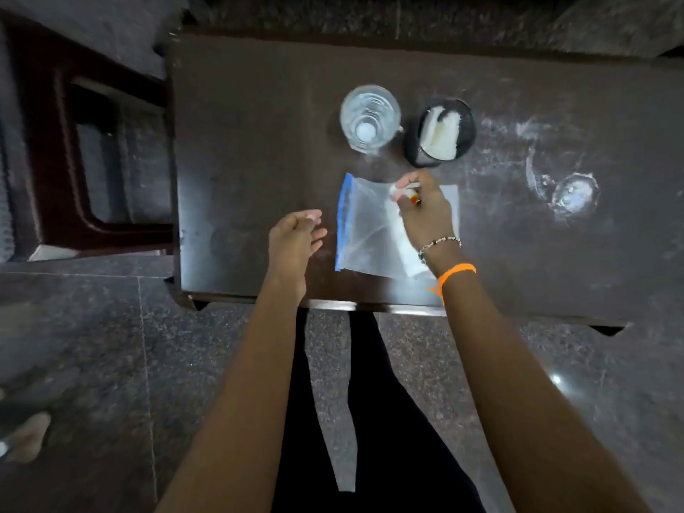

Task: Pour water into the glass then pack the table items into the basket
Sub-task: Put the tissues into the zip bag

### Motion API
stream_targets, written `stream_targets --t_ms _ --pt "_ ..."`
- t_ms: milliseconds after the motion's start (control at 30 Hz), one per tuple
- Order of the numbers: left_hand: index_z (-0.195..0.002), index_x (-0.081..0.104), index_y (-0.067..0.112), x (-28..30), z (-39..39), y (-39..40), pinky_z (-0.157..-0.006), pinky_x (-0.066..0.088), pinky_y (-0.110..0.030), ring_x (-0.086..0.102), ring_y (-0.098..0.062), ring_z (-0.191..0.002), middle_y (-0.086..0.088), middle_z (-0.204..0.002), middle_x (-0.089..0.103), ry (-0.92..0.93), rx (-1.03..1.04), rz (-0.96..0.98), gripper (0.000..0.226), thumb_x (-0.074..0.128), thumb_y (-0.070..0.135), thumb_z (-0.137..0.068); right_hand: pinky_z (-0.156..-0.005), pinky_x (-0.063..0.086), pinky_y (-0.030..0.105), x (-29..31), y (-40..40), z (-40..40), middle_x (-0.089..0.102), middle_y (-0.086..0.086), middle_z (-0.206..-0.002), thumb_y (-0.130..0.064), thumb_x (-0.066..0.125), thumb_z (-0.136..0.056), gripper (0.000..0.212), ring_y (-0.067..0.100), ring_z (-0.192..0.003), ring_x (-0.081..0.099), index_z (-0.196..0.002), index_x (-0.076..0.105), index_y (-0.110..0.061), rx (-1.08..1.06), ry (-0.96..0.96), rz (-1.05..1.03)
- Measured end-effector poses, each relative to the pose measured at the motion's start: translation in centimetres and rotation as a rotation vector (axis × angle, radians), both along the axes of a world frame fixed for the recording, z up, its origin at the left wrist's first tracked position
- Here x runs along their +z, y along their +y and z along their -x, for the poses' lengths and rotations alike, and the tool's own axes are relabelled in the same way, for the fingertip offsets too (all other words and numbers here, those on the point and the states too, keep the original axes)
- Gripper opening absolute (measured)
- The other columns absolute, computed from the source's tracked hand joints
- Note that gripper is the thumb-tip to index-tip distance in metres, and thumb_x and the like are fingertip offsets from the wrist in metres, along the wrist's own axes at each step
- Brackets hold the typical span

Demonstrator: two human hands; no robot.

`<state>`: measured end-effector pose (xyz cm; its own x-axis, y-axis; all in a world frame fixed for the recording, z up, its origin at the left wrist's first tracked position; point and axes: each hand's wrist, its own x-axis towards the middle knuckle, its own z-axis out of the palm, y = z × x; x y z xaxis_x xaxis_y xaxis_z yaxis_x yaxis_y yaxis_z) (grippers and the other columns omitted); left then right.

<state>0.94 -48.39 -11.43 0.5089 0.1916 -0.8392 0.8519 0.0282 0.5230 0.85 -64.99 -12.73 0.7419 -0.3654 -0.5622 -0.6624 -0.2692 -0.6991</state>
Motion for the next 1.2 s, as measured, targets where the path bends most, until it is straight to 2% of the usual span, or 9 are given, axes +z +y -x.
stream_targets --t_ms 100,267,400,567,700,900,1000,1100,1200 --pt "-0.083 0.06 0.017 1.9 -0.7 4.2 -0.081 0.049 -0.022 0.06 -0.01 -0.078 0.004 -0.087 0.061 -0.05 0.186 0.012 0.022 0.045 0.006 -0.095 -0.074 0.048 0.034 1.7 6.5 -2.4 0.056 0.004 -0.089 -0.004 0.059 -0.084 0.02 0.021 -0.07 0.053 -0.084 0.048 -0.021 0.153 0.02 -0.154" --pt "-0.088 0.059 0.019 5.1 -1.8 13.1 -0.077 0.049 -0.02 0.059 -0.007 -0.075 0.003 -0.084 0.059 -0.144 0.448 -0.046 0.02 0.046 0.005 -0.094 -0.091 0.049 0.045 4.6 17.5 -6.3 0.061 0.003 -0.091 -0.005 0.064 -0.08 0.02 0.022 -0.084 0.057 -0.086 0.056 -0.022 0.4 0.018 -0.246" --pt "-0.086 0.057 0.023 7.3 -2.8 21.5 -0.067 0.05 -0.014 0.059 -0.004 -0.069 0.003 -0.083 0.059 -0.236 0.609 -0.161 0.023 0.045 0.005 -0.094 -0.089 0.049 0.04 6.7 27.1 -9.8 0.062 0.0 -0.09 -0.002 0.063 -0.078 0.02 0.018 -0.083 0.058 -0.095 0.066 -0.014 0.557 -0.077 -0.249" --pt "-0.082 0.059 0.022 8.4 -4.5 30.0 -0.067 0.048 -0.013 0.059 -0.004 -0.068 0.004 -0.08 0.059 -0.298 0.669 -0.203 0.026 0.045 0.002 -0.093 -0.084 0.05 0.036 7.8 38.0 -14.2 0.065 0.008 -0.092 -0.001 0.065 -0.078 0.023 0.009 -0.067 0.056 -0.101 0.065 -0.002 0.532 -0.184 -0.258" --pt "-0.081 0.059 0.021 7.8 -6.1 34.0 -0.066 0.048 -0.013 0.057 -0.006 -0.068 0.001 -0.08 0.059 -0.337 0.658 -0.158 0.027 0.045 0.001 -0.092 -0.086 0.049 0.028 6.7 43.9 -17.5 0.07 0.015 -0.104 -0.005 0.065 -0.078 0.025 0.013 -0.085 0.057 -0.103 0.066 -0.004 0.549 -0.184 -0.172" --pt "-0.081 0.059 0.023 6.2 -7.8 36.3 -0.071 0.047 -0.016 0.058 -0.006 -0.071 0.003 -0.08 0.06 -0.288 0.605 -0.133 0.026 0.046 0.003 -0.093 -0.091 0.042 0.024 5.5 47.9 -20.9 0.068 0.012 -0.114 -0.007 0.06 -0.081 0.033 0.022 -0.107 0.061 -0.114 0.063 -0.01 0.613 -0.146 -0.05" --pt "-0.08 0.059 0.022 5.9 -8.0 36.2 -0.069 0.047 -0.015 0.057 -0.004 -0.067 0.004 -0.079 0.059 -0.281 0.582 -0.13 0.026 0.046 0.004 -0.092 -0.083 0.04 0.02 5.3 47.6 -21.1 0.065 0.009 -0.1 -0.009 0.058 -0.084 0.024 0.018 -0.096 0.058 -0.106 0.064 -0.012 0.619 -0.142 -0.029" --pt "-0.087 0.061 0.019 5.8 -7.8 35.3 -0.068 0.047 -0.015 0.057 -0.003 -0.067 0.004 -0.082 0.06 -0.284 0.532 -0.124 0.022 0.046 0.004 -0.092 -0.097 0.046 0.029 4.9 45.4 -20.0 0.069 0.013 -0.109 -0.007 0.06 -0.083 0.028 0.02 -0.101 0.062 -0.111 0.065 -0.003 0.52 -0.135 -0.065" --pt "-0.089 0.061 0.02 5.5 -7.2 33.2 -0.07 0.047 -0.018 0.059 -0.006 -0.073 0.003 -0.085 0.061 -0.272 0.471 -0.105 0.021 0.045 0.006 -0.094 -0.099 0.049 0.035 4.4 40.8 -17.1 0.07 0.014 -0.108 -0.004 0.06 -0.082 0.024 0.013 -0.092 0.06 -0.104 0.069 -0.005 0.435 -0.117 -0.085"
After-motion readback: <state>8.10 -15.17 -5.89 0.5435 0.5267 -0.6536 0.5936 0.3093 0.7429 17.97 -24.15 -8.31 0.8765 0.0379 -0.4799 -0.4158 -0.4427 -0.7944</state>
